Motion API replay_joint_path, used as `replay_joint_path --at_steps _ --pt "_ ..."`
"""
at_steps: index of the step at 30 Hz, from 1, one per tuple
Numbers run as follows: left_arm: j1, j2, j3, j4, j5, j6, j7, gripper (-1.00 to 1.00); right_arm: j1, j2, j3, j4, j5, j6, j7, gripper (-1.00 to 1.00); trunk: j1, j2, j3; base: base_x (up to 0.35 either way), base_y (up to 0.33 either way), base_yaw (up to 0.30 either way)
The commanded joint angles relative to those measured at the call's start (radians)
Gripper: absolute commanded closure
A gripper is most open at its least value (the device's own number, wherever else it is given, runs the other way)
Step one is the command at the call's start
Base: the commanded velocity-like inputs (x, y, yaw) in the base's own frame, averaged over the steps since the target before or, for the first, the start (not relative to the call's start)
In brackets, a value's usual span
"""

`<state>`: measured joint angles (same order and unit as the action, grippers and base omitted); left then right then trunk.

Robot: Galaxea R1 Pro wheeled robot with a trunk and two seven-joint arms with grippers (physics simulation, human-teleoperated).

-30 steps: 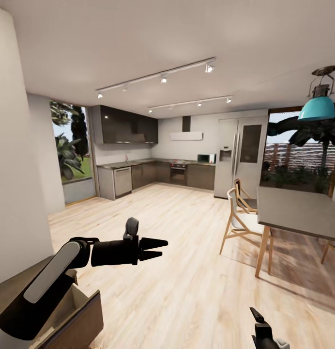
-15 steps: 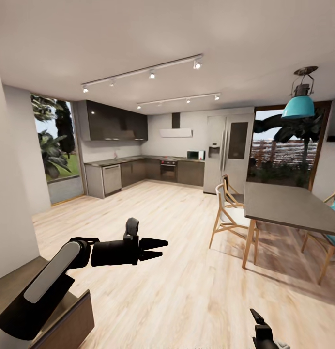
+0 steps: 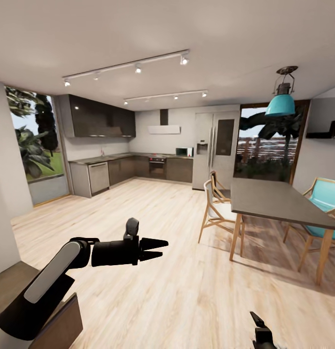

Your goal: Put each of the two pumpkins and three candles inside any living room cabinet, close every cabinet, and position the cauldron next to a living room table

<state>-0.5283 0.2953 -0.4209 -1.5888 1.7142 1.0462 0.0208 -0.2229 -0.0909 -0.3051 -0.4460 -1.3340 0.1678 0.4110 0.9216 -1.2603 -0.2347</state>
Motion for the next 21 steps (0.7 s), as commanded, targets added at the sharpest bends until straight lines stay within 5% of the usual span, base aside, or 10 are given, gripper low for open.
replay_joint_path --at_steps 1,21 --pt "-0.001 0.001 -0.001 0.0 0.004 0.001 0.002 -1.0 -0.001 0.0 -0.005 0.003 -0.01 0.01 0.003 -1.0 0.0 -0.001 -0.003 0.0 0.0 -0.188" --pt "-0.001 0.001 -0.001 0.0 0.004 0.001 0.002 -1.0 -0.001 0.0 -0.005 0.008 -0.01 0.01 0.004 -1.0 0.0 -0.001 -0.026 0.0 0.0 -0.208"
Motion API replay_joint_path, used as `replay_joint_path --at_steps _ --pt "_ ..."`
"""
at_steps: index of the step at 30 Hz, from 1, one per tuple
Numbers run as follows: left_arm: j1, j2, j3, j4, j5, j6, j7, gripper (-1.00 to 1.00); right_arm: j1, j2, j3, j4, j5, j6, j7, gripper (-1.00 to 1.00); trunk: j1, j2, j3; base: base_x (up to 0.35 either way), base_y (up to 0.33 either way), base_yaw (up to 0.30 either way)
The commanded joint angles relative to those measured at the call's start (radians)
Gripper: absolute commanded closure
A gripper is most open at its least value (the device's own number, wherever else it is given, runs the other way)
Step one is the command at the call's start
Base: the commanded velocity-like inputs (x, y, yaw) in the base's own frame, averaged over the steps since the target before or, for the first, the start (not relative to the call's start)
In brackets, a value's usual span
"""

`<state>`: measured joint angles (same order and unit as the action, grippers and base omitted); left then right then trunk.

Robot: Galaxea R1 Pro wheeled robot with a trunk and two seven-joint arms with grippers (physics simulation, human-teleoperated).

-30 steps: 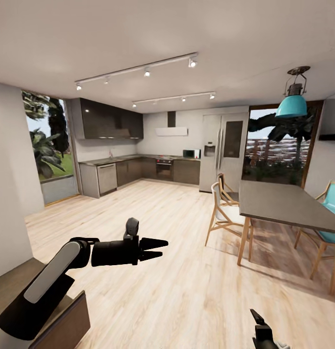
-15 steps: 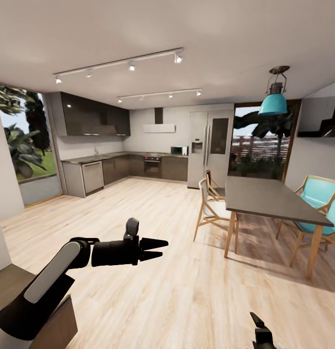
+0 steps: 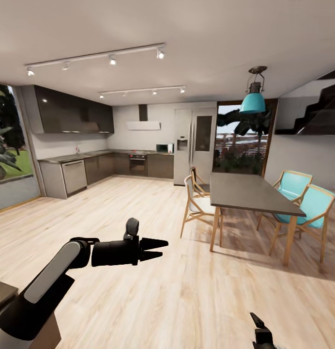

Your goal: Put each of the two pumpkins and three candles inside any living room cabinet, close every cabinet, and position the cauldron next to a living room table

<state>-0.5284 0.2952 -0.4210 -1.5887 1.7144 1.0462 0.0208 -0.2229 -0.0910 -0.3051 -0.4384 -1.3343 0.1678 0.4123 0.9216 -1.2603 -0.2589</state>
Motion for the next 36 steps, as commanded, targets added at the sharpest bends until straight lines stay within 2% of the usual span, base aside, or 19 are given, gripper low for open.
replay_joint_path --at_steps 1,36 --pt "-0.001 0.001 -0.001 0.0 0.004 0.001 0.002 -1.0 -0.001 0.0 -0.005 0.001 -0.009 0.01 0.003 -1.0 0.0 -0.001 -0.002 0.0 0.0 -0.251" --pt "-0.001 0.001 -0.003 0.001 0.003 0.001 0.002 -1.0 -0.001 0.0 -0.005 0.007 -0.009 0.009 0.003 -1.0 0.0 -0.001 -0.003 0.0 0.0 -0.289"
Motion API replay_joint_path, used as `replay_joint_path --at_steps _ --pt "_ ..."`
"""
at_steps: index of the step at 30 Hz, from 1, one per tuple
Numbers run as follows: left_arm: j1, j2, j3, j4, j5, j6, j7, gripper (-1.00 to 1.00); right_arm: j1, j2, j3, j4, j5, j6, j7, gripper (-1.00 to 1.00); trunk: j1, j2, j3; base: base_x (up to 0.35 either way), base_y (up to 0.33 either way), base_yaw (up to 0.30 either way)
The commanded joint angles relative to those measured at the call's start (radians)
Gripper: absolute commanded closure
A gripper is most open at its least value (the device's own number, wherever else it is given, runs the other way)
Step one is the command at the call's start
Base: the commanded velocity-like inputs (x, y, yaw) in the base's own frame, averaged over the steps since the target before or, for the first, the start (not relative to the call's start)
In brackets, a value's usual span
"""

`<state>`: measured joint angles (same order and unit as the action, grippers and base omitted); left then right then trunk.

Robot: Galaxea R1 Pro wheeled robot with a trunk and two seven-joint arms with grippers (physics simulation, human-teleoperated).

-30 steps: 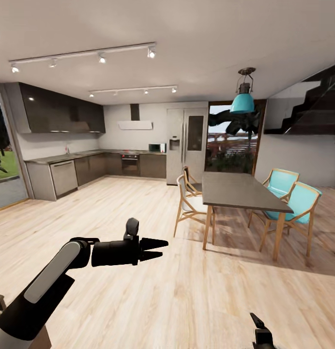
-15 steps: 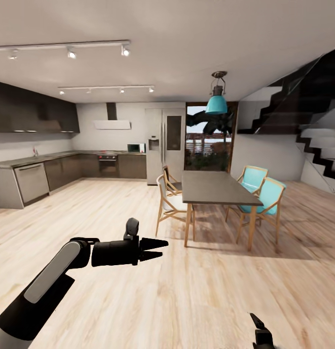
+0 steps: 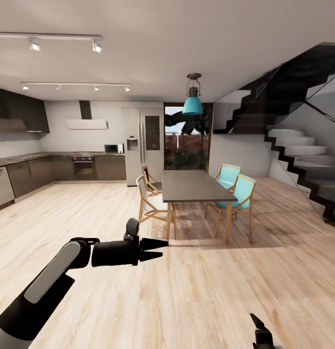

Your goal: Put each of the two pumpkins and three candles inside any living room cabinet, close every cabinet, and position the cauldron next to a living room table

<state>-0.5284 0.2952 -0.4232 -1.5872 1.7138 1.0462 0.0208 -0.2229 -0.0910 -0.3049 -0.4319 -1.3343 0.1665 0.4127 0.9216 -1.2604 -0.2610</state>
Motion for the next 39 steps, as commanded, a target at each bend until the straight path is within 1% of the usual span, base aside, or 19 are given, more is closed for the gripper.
replay_joint_path --at_steps 1,27,39 --pt "-0.001 0.001 -0.002 0.0 0.004 0.001 0.002 -1.0 -0.001 0.0 -0.005 0.001 -0.009 0.01 0.003 -1.0 0.0 -0.001 -0.001 0.0 0.0 -0.292" --pt "-0.001 0.001 -0.005 0.0 0.003 0.001 0.002 -1.0 -0.001 0.0 -0.005 0.001 -0.009 0.01 0.004 -1.0 0.0 -0.001 -0.001 0.0 0.0 -0.292" --pt "-0.001 0.001 -0.005 0.0 0.003 0.001 0.002 -1.0 -0.001 0.0 -0.005 0.001 -0.008 0.01 0.005 -1.0 0.0 -0.001 0.002 0.0 0.0 -0.292"
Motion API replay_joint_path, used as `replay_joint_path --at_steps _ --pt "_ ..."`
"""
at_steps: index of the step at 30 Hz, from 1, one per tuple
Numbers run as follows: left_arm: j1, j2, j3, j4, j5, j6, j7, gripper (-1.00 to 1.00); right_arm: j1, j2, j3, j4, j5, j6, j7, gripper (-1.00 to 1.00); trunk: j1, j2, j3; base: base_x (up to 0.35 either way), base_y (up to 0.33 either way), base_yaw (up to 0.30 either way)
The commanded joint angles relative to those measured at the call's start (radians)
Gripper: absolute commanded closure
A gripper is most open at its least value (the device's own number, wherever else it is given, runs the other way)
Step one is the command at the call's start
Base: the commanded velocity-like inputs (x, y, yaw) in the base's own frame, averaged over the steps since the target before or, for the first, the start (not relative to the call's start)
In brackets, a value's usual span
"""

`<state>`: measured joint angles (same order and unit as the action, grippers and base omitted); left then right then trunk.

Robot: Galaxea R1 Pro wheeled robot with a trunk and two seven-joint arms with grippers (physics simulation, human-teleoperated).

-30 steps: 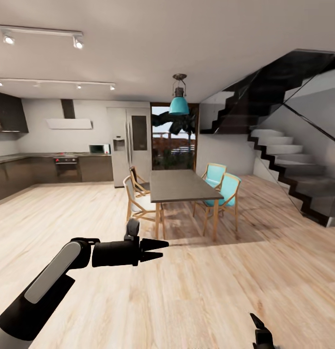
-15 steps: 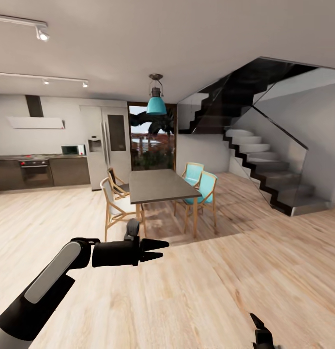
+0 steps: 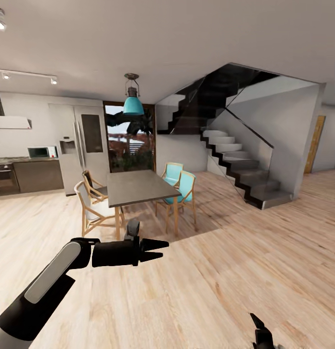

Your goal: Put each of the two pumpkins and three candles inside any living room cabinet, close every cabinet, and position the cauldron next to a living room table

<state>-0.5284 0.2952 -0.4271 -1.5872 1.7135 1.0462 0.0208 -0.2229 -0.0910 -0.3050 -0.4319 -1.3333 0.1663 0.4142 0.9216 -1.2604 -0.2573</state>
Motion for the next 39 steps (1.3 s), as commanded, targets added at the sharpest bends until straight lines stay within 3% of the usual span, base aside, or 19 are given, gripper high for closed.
replay_joint_path --at_steps 1,39 --pt "-0.001 0.001 -0.001 0.0 0.004 0.001 0.002 -1.0 -0.001 0.0 -0.005 0.001 -0.009 0.01 0.003 -1.0 0.0 -0.001 -0.001 0.0 0.0 -0.292" --pt "-0.001 -0.001 -0.001 0.0 0.003 0.001 0.002 -1.0 -0.001 0.0 -0.005 0.001 -0.009 0.01 0.003 -1.0 0.0 -0.001 0.017 0.0 0.0 -0.292"
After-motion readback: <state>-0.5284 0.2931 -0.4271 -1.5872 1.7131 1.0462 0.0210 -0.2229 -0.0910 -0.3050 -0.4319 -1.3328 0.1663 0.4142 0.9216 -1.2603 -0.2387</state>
